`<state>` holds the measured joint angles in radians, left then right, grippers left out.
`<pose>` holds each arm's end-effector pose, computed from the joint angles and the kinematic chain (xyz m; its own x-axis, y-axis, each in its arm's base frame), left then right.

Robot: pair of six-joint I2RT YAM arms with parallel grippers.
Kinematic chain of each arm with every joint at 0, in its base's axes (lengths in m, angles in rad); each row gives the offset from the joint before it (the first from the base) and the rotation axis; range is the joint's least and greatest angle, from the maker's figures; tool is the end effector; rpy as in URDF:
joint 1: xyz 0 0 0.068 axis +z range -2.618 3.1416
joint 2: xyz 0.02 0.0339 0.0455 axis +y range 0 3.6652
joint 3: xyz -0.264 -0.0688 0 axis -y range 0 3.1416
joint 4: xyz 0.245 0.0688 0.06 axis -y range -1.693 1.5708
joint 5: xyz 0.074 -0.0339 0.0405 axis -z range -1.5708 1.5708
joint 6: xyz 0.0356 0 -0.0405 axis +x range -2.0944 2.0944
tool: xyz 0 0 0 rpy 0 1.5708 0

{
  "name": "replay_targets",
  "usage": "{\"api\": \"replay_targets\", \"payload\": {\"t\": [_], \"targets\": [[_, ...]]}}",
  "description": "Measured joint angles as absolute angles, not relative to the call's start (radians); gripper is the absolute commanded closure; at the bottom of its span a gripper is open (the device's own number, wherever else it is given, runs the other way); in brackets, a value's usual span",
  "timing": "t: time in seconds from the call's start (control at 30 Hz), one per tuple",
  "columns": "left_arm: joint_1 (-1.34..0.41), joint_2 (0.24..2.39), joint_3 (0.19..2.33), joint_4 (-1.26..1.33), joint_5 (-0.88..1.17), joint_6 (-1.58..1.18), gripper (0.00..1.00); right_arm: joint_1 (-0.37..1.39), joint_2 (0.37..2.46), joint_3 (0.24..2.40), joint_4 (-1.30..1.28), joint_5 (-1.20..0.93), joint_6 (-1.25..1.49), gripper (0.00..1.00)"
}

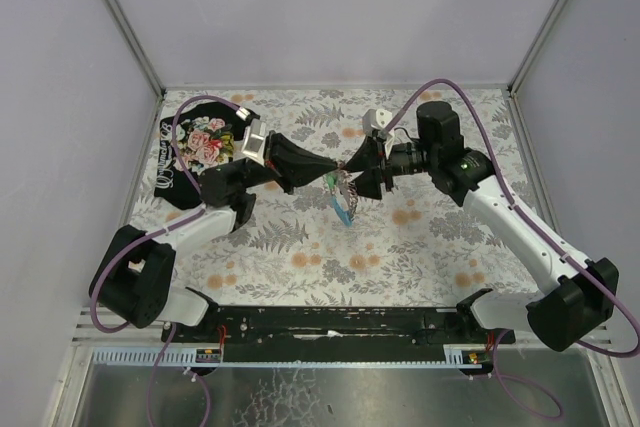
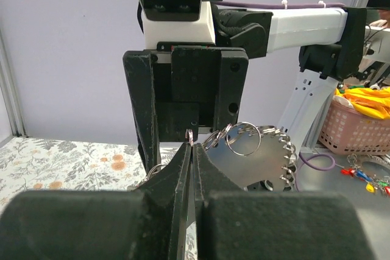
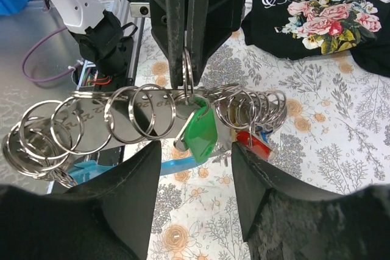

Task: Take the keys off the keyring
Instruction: Remove the key from the keyring.

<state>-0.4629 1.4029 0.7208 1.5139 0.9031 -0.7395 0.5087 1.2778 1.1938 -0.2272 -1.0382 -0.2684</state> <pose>0.2278 -0.1449 0.3369 -0.0166 -0.4580 -0.8888 0.9996 0.0124 -0.0251 0.2301 0.1634 0.3773 -0.0023 -0.1555 -0.9878 -1.0000 0.0029 0.0019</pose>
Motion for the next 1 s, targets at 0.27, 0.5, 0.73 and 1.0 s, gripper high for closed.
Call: {"api": "replay_targets", "payload": {"t": [0.27, 0.5, 0.73, 1.0], "targets": [[-0.478, 1.4, 0.701, 1.515, 0.847, -0.724, 1.0, 0.511, 1.278, 1.172, -0.143, -1.008, -0.194, 0.59], [-0.479, 1.398, 0.686, 1.516, 0.839, -0.722, 1.0, 0.511, 1.278, 1.173, -0.146, -0.979, -0.199, 0.85], [-0.479, 1.396, 0.678, 1.502, 0.838, -0.701, 1.0, 0.512, 1.276, 1.213, -0.253, -0.928, -0.3, 0.97], [-0.479, 1.354, 0.647, 1.41, 0.82, -0.607, 1.0, 0.516, 1.256, 1.274, -0.399, -0.824, -0.469, 1.0]]}}
